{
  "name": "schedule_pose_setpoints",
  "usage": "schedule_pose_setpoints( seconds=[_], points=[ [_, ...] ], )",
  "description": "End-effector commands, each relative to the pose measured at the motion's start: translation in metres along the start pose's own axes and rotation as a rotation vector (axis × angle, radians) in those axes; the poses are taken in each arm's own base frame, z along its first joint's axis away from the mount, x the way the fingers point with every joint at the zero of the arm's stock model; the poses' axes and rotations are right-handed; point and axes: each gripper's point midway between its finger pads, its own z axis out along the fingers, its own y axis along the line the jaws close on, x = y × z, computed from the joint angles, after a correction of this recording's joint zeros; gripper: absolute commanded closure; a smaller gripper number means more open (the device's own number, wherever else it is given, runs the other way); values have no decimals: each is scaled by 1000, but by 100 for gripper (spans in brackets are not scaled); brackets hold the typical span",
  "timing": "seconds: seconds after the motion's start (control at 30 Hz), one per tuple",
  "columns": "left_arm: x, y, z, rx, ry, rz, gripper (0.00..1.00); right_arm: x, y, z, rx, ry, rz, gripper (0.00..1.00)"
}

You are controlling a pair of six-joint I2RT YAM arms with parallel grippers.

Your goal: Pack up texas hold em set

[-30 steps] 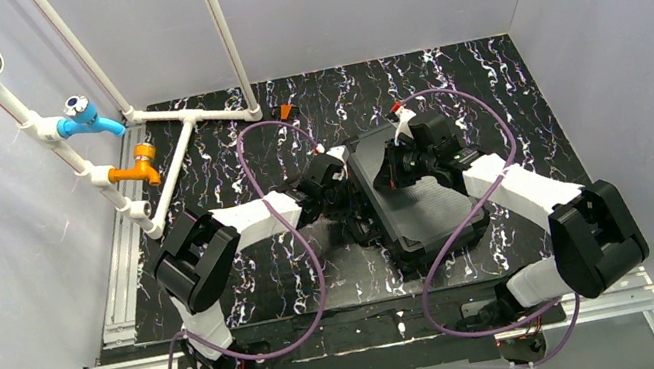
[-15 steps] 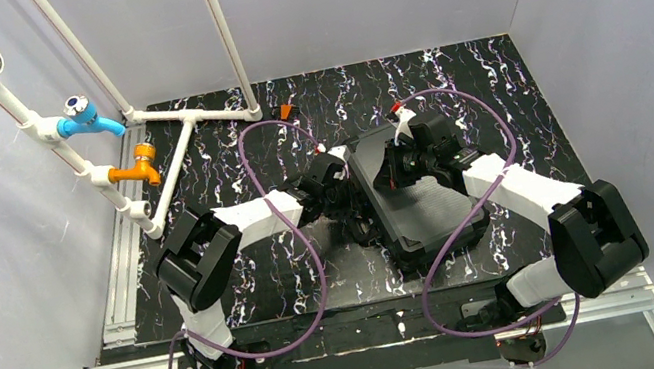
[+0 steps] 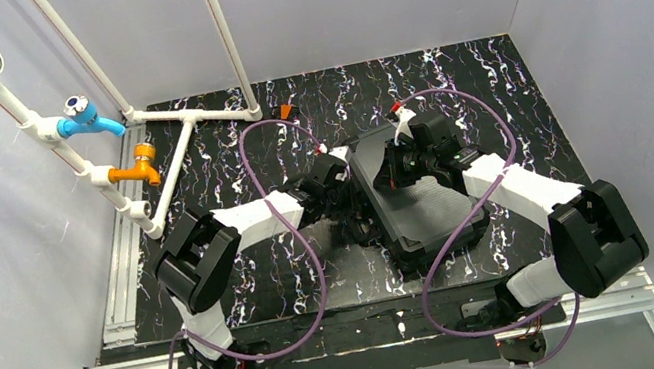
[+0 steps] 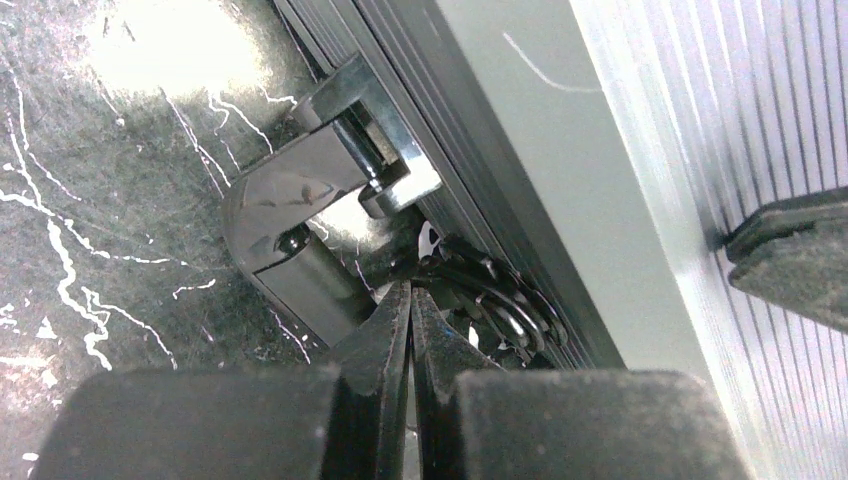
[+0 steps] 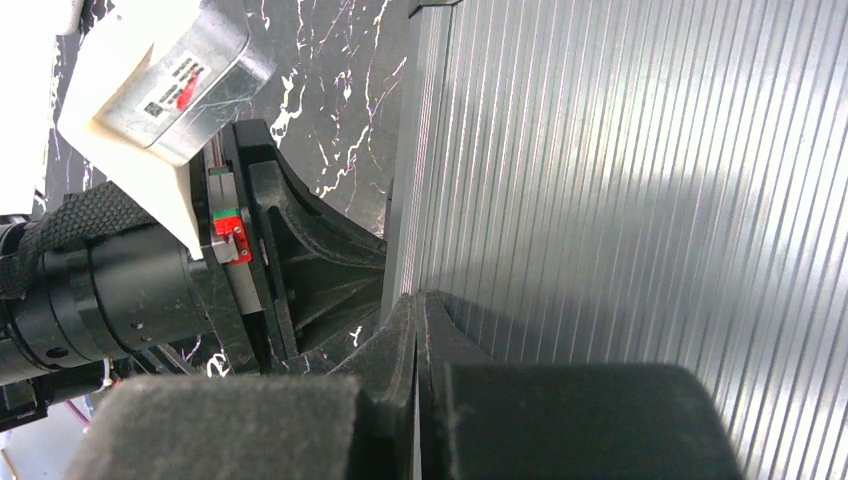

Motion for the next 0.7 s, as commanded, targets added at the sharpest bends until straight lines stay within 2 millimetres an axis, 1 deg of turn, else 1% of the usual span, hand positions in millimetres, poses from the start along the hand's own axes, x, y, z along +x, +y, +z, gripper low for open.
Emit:
schedule_pose_setpoints(
  seconds=[0.0, 0.23, 0.43, 0.47, 0.57, 0.6, 0.67],
  points=[
    [-10, -2, -24, -26, -37, 44, 100, 87, -57, -7, 222, 292, 46, 99],
    [-24, 1, -45, -56, -96, 62, 100, 76, -52, -10, 221, 275, 39, 99],
    [-32, 0, -65, -60, -137, 78, 100, 56, -43, -17, 218, 241, 23, 99],
    [-35, -1, -72, -58, -152, 84, 100, 52, -41, -19, 217, 234, 20, 99],
    [-38, 0, -86, -60, -183, 102, 96, 41, -32, -26, 193, 206, 8, 99],
    [-40, 1, -91, -65, -195, 106, 94, 38, -27, -28, 179, 195, 3, 96],
    [-41, 3, -100, -75, -212, 116, 91, 30, -20, -33, 156, 172, -7, 87]
  ],
)
